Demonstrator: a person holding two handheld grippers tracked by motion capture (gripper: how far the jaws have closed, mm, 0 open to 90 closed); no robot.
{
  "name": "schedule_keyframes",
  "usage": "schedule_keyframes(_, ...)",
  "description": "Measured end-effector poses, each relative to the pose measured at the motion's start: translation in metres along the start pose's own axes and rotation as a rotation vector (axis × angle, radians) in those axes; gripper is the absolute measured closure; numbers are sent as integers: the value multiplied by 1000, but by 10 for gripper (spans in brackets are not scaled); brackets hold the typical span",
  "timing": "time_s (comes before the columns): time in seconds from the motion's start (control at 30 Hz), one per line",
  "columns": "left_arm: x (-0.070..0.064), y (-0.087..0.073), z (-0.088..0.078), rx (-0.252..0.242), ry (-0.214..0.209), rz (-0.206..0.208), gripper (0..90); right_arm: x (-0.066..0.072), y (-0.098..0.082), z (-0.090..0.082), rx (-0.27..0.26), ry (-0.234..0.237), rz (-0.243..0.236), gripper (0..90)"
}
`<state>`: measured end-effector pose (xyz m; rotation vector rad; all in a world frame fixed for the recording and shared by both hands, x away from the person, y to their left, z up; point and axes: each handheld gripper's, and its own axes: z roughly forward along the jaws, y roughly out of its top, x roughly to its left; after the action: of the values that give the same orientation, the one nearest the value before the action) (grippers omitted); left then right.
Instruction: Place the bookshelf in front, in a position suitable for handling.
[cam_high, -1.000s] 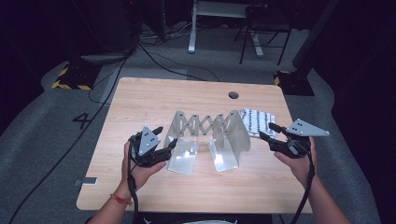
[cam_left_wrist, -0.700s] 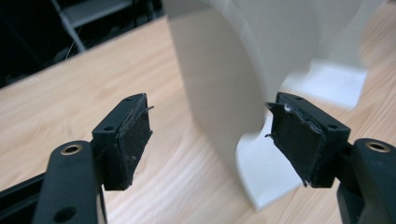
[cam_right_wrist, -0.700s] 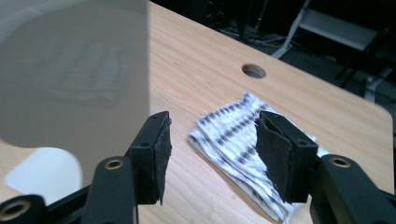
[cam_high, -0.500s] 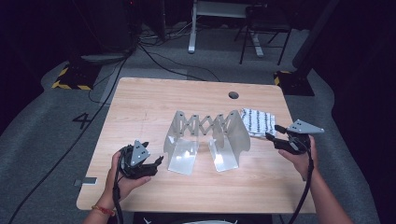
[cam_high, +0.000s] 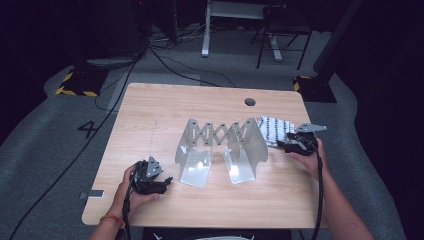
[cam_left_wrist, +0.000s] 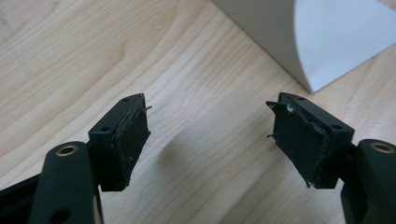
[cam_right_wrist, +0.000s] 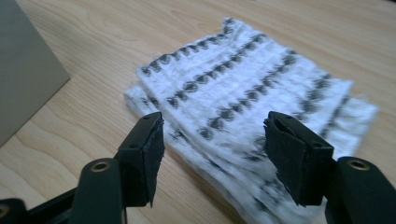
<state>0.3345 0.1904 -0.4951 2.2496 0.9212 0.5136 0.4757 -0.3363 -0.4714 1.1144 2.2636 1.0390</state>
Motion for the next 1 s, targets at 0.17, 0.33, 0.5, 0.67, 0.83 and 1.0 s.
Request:
schedule_keyframes(0.17, -6, -1, 5, -6, -46, -8, 281, 1, -5, 21, 22, -2, -12, 380)
schedule_keyframes(0.33, -6, 0, 8, -24, -72, -5, 279, -3, -9, 23, 14, 2, 14, 391)
schedule_keyframes(0.5, 0, -1, 11, -21, -113, -41, 263, -6, -13, 29, 35, -10, 6, 393)
schedule_keyframes(0.67, 0, -1, 11, -19, -116, -45, 260, -5, -16, 25, 42, 2, 14, 404)
schedule_keyframes(0.83, -1, -1, 10, -17, -104, -41, 263, -2, -23, 15, 52, 13, 2, 400)
schedule_keyframes(1.0, -4, -1, 10, -15, -128, -47, 261, 5, -36, -1, 60, 12, -1, 392)
